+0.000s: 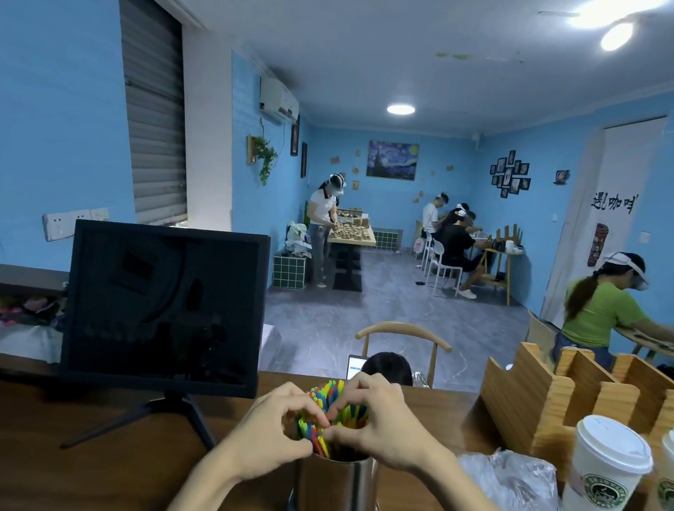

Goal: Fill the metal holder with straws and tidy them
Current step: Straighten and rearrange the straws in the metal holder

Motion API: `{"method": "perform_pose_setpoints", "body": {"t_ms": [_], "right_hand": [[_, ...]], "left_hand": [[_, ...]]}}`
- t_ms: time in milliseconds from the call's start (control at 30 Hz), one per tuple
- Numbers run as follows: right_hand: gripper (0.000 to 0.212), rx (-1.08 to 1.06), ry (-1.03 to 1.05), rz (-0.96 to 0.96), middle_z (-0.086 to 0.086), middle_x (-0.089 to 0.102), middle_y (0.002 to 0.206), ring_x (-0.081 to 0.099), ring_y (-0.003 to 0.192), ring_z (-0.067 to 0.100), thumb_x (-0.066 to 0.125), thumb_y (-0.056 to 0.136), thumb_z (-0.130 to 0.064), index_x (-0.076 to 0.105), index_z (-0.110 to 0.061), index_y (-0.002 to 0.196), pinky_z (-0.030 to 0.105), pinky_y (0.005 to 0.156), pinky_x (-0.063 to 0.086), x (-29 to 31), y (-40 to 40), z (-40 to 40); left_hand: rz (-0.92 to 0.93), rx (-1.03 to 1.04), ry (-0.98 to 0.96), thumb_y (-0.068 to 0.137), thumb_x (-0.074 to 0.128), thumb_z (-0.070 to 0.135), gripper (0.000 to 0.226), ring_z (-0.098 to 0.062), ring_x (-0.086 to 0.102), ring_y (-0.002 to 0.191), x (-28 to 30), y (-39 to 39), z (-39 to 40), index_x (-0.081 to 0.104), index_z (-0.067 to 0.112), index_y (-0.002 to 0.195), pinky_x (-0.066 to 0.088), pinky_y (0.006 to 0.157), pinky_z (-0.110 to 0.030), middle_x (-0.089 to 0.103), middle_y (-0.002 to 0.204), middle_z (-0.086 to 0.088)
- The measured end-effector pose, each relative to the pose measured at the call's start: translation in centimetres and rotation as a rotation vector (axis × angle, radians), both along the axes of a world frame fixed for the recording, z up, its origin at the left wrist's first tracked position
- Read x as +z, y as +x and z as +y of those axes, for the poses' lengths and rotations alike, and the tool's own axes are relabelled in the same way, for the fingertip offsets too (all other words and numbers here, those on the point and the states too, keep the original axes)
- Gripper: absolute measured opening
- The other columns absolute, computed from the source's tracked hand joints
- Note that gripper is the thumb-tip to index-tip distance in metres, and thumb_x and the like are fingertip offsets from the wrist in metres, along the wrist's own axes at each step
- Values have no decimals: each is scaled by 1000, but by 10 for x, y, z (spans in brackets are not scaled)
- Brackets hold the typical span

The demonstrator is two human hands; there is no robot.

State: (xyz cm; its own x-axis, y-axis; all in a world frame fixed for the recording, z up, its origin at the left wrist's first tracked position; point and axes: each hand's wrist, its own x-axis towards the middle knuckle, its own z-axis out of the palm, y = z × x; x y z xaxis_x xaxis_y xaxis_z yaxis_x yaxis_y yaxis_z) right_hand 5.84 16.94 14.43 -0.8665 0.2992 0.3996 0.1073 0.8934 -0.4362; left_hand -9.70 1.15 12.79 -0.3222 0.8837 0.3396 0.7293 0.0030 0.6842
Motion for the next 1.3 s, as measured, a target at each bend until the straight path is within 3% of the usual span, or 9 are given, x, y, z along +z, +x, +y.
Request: {"method": "perform_pose_setpoints", "body": {"t_ms": [133, 300, 467, 533, 667, 833, 1033, 1167, 1300], "right_hand": [[11, -22, -17, 22, -16, 58, 100, 43, 103, -5, 74, 83, -50, 75, -40, 86, 39, 101, 33, 4, -2, 4], [29, -59, 1, -2, -16, 56, 100, 45, 99, -3, 51, 77, -51, 75, -37, 87, 41, 100, 35, 1, -5, 1], [26, -89, 53, -24, -15, 47, 102, 41, 100, 1, 49, 89, -39, 74, -34, 95, 37, 95, 30, -4, -5, -3], [24, -107, 90, -23, -15, 45, 106, 40, 103, 1, 55, 92, -50, 73, -35, 97, 35, 94, 27, -8, -5, -5], [52, -88, 106, -13, -18, 43, 111, 39, 108, -2, 58, 77, -85, 72, -39, 98, 29, 96, 25, -14, -1, -8], [35, -66, 30, 46, -21, 49, 114, 38, 113, -15, 67, 79, -70, 73, -39, 94, 28, 98, 23, -16, 3, -10], [37, -86, -16, 109, -27, 54, 118, 44, 116, -10, 51, 70, -56, 71, -36, 95, 25, 105, 21, -26, 4, -17], [32, -112, -43, 161, -27, 57, 118, 46, 119, -8, 50, 70, -50, 66, -38, 94, 23, 106, 18, -32, 4, -18], [30, -119, -69, 225, -26, 60, 114, 49, 118, -6, 52, 71, -47, 63, -37, 98, 25, 107, 20, -37, 5, -24]], "left_hand": [[30, 47, 29, 71, 87, 30, 25, 1, 57, 90, -2, -4, -1, 77, 43, 91, 38, 72, -9, 60, 100, 15], [-31, 88, 114, 67, 91, 24, 42, -6, 53, 79, -8, -2, 4, 74, 44, 99, 46, 68, -15, 57, 98, 12], [-35, 125, 127, 70, 90, 19, 36, -8, 56, 80, -12, -2, 6, 75, 41, 94, 48, 65, -16, 57, 98, 10], [-24, 116, 129, 73, 88, 14, 35, -3, 58, 83, -11, -1, 6, 75, 38, 94, 48, 66, -15, 58, 99, 9], [-28, 108, 136, 74, 87, 15, 36, -3, 60, 83, -12, 1, 6, 74, 39, 97, 48, 67, -13, 58, 102, 12], [-9, 120, 171, 74, 88, 19, 29, -2, 57, 77, -10, 4, 6, 76, 39, 90, 42, 64, -12, 60, 98, 10], [-11, 116, 172, 73, 87, 18, 32, -2, 59, 84, -11, 7, 5, 76, 42, 91, 44, 68, -10, 60, 100, 12], [-42, 97, 168, 70, 80, 3, 44, -1, 56, 69, -15, 9, 7, 76, 38, 97, 41, 62, -11, 59, 103, 8], [-110, 76, 163, 70, 77, -1, 49, -5, 63, 80, -16, 11, 7, 73, 35, 103, 47, 62, -14, 57, 110, 8]]}}
